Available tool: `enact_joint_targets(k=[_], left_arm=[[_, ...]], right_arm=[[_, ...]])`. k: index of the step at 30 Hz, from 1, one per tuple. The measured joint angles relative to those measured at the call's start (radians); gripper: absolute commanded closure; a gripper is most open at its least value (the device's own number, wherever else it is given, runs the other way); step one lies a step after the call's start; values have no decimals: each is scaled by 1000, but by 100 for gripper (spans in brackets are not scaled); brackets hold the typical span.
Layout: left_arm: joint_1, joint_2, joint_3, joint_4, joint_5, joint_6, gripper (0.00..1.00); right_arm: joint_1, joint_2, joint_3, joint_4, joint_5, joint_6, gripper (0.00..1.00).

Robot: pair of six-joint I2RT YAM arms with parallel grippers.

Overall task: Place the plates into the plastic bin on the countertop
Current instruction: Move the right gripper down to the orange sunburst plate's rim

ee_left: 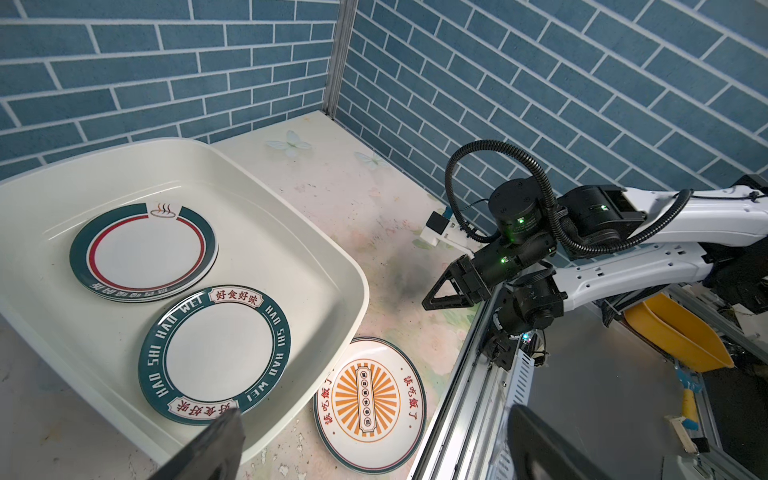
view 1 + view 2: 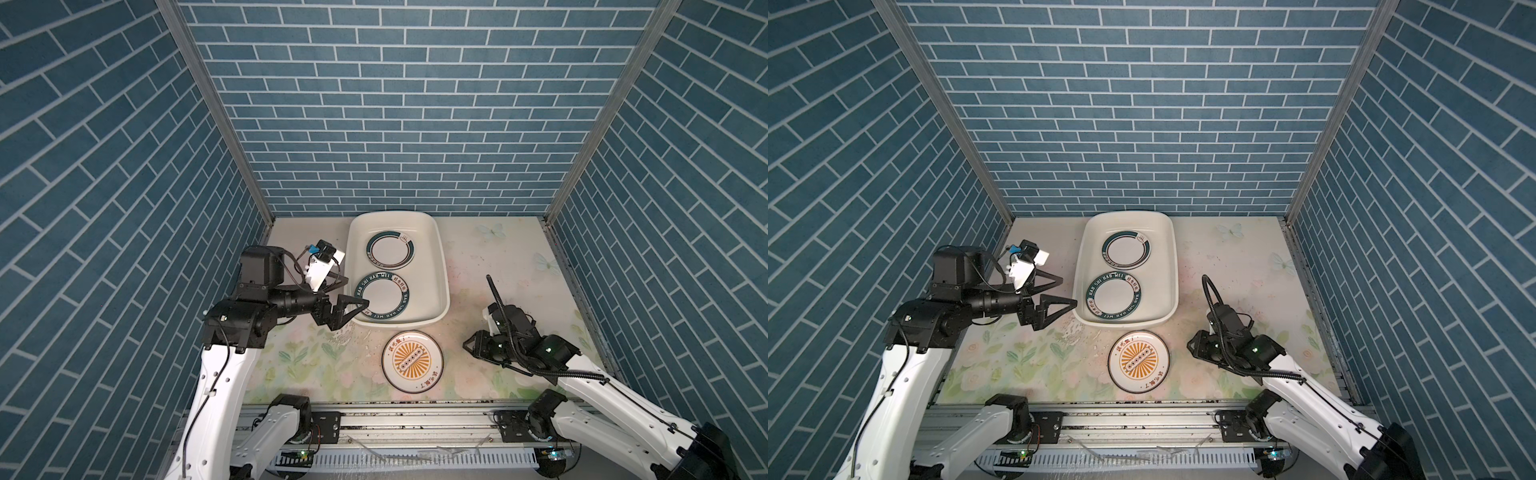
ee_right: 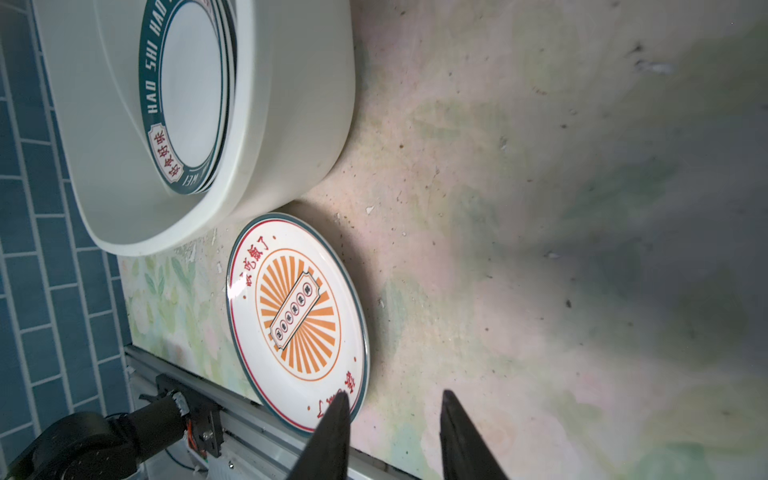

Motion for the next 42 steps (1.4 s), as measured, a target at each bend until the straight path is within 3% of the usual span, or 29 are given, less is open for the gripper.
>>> enact_joint_targets(k=[6, 16, 23, 42], left_arm=[[0, 24, -4, 1, -3, -14, 0], [0, 6, -21, -2, -5, -14, 0], [2, 5, -21, -18, -5, -14, 0], [8, -5, -27, -14, -5, -14, 0]], right_arm=[[47, 100, -48, 126, -69, 16, 61], [81, 148, -126, 272, -87, 42, 61], [90, 274, -127, 390, -111, 46, 62], [102, 404, -146, 569, -160, 61, 69]])
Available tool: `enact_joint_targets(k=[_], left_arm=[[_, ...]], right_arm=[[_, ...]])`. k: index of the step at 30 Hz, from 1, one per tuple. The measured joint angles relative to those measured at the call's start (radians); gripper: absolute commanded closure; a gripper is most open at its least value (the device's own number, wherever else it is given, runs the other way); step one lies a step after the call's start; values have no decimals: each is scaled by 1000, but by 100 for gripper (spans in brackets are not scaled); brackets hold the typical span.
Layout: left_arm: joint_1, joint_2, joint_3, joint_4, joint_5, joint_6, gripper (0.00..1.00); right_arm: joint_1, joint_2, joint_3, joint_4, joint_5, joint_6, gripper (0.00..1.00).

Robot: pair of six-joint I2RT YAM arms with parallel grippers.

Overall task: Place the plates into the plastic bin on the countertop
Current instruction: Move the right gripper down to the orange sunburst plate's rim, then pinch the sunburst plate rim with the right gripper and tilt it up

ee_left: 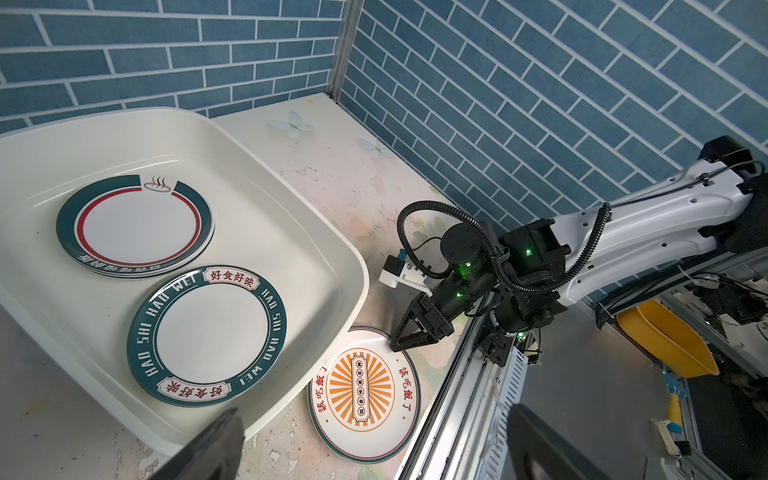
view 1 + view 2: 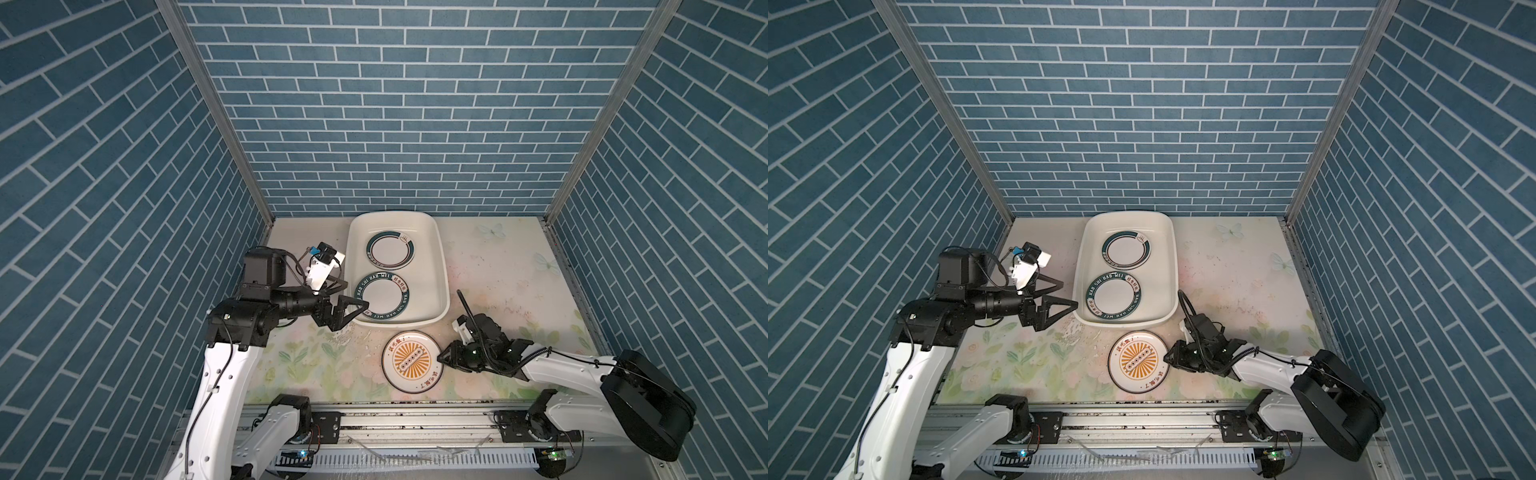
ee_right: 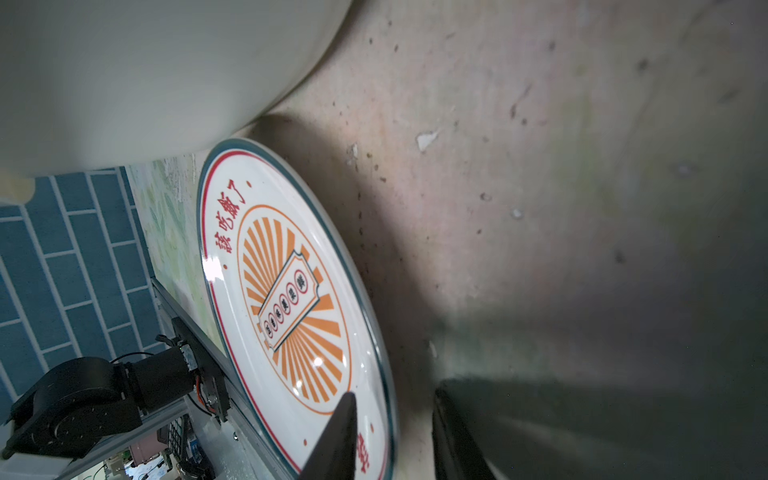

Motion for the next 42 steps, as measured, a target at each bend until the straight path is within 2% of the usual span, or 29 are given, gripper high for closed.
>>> enact_joint_targets(k=[11, 30, 42], left_arm=[[0, 0, 0, 0, 0, 0, 0], [6, 0, 0, 7, 0, -3, 0], [8, 0, 0, 14, 1, -13, 0]], right_arm=[[1, 48, 0, 61, -17, 0, 79], [3, 45, -2, 82, -48, 0, 100], [4, -3, -3, 69, -62, 5, 100]])
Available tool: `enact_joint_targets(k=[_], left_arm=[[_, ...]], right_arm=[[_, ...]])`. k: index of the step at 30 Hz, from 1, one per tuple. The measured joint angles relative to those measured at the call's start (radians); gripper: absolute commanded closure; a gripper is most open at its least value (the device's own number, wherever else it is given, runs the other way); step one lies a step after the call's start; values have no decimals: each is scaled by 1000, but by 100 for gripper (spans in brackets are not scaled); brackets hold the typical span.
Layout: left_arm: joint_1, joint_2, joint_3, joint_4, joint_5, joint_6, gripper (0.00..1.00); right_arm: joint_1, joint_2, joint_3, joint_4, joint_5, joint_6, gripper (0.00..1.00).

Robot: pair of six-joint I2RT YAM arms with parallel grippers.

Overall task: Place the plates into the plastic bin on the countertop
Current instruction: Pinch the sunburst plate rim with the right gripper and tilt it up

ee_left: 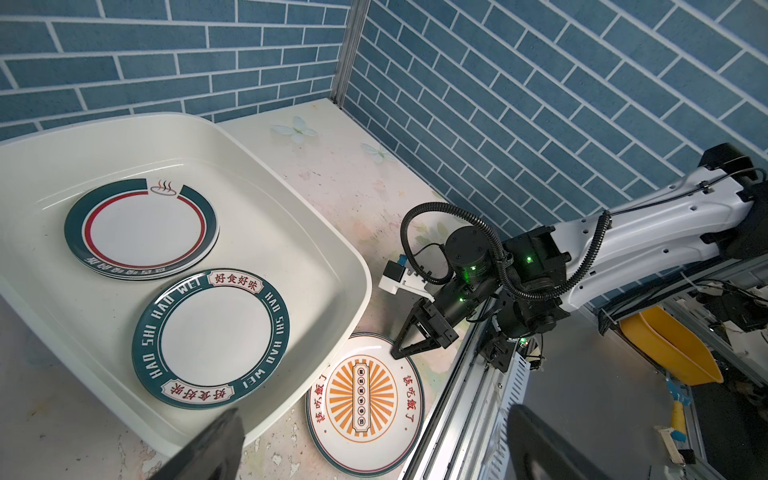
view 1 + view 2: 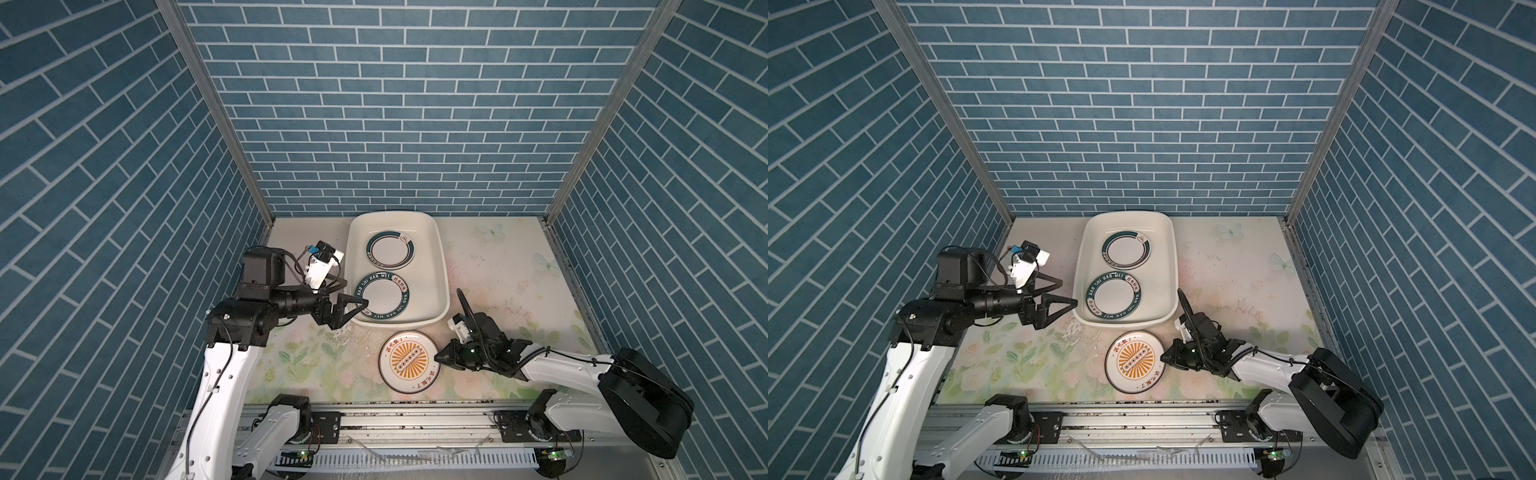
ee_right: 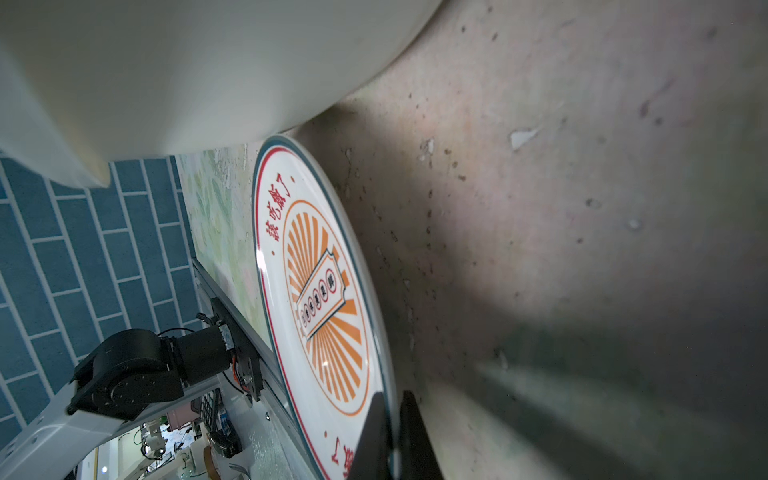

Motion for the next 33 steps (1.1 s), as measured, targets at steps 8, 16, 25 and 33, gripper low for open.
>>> enact_joint_targets(k=[8, 16, 25, 33], left_arm=[[6, 0, 0, 0, 0, -4, 0], [13, 0, 0, 3, 0, -7, 0], [24, 10, 0, 8, 1, -10, 0], [37, 14, 5, 8, 6, -15, 0]], right_arm=[[1, -38, 1, -56, -5, -1, 100], [1, -69, 10, -121, -16, -3, 100], [1, -63, 51, -190, -51, -20, 100], [1, -60, 108, -280, -82, -67, 100]])
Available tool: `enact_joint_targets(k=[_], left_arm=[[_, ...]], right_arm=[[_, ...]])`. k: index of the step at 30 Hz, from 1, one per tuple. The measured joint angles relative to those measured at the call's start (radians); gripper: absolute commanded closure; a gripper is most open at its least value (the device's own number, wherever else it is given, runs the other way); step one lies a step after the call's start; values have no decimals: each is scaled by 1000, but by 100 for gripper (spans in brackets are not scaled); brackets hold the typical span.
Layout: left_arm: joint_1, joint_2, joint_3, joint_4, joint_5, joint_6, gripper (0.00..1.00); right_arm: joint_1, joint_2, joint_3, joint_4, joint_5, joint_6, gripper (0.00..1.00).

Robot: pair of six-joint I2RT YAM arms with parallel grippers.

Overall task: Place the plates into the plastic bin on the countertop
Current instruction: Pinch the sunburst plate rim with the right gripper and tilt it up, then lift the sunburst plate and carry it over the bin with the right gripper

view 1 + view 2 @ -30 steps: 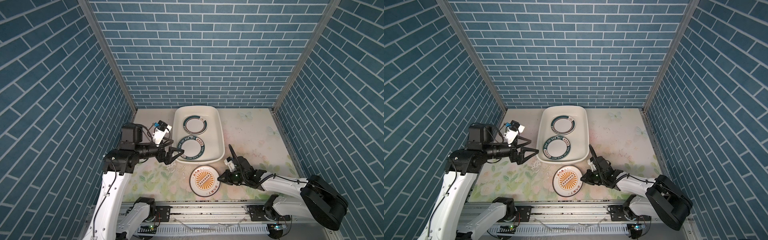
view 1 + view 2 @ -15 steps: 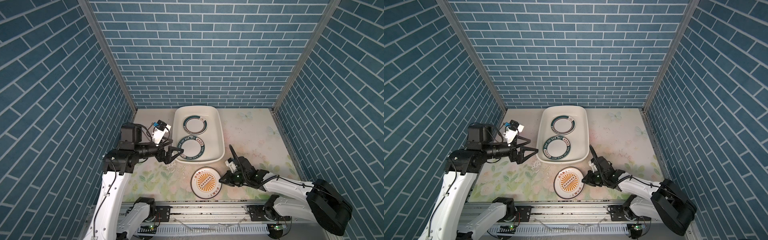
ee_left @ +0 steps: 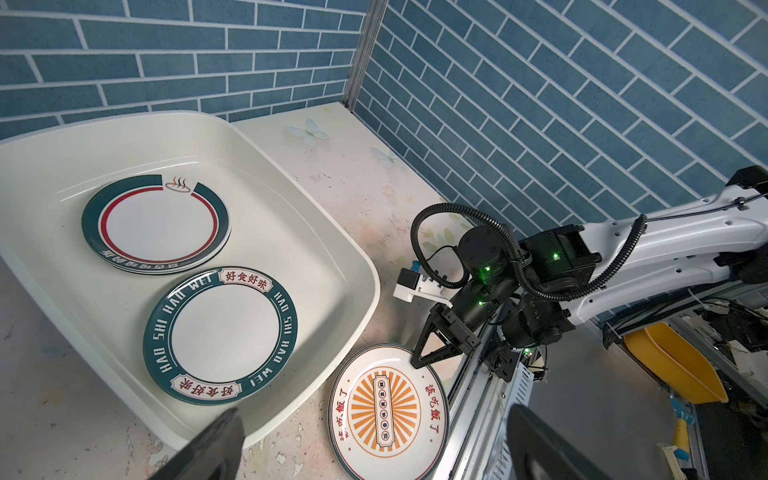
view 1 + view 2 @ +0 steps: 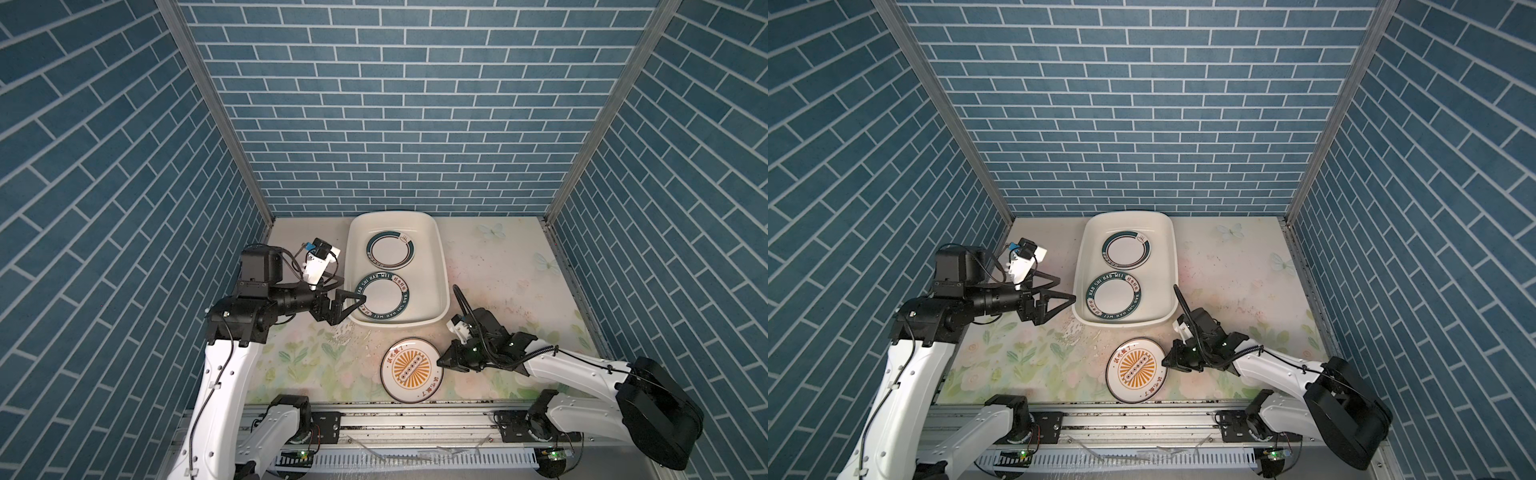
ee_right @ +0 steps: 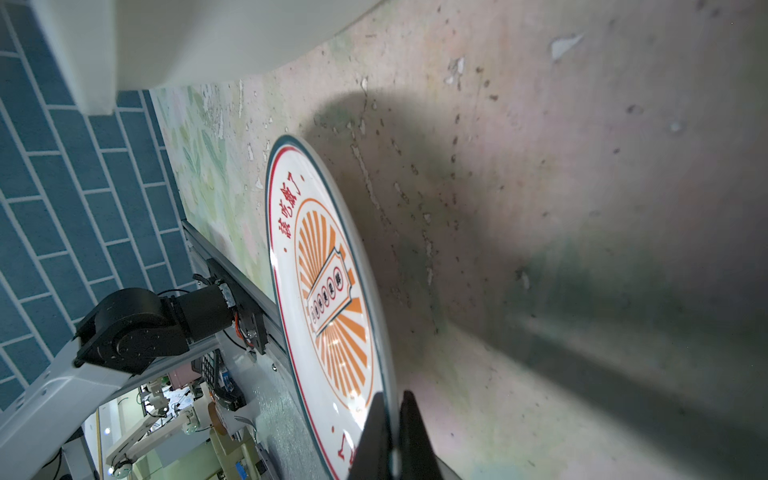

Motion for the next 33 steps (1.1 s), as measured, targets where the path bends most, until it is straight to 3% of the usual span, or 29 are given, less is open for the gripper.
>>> enact_joint_targets(k=[24, 33], left_arm=[[15, 12, 21, 22, 6, -11, 1], [72, 3, 68, 22, 5, -19, 0]], right_arm=[[46, 107, 286, -227, -156, -154, 100], [47, 212, 520, -299, -188, -201, 100]])
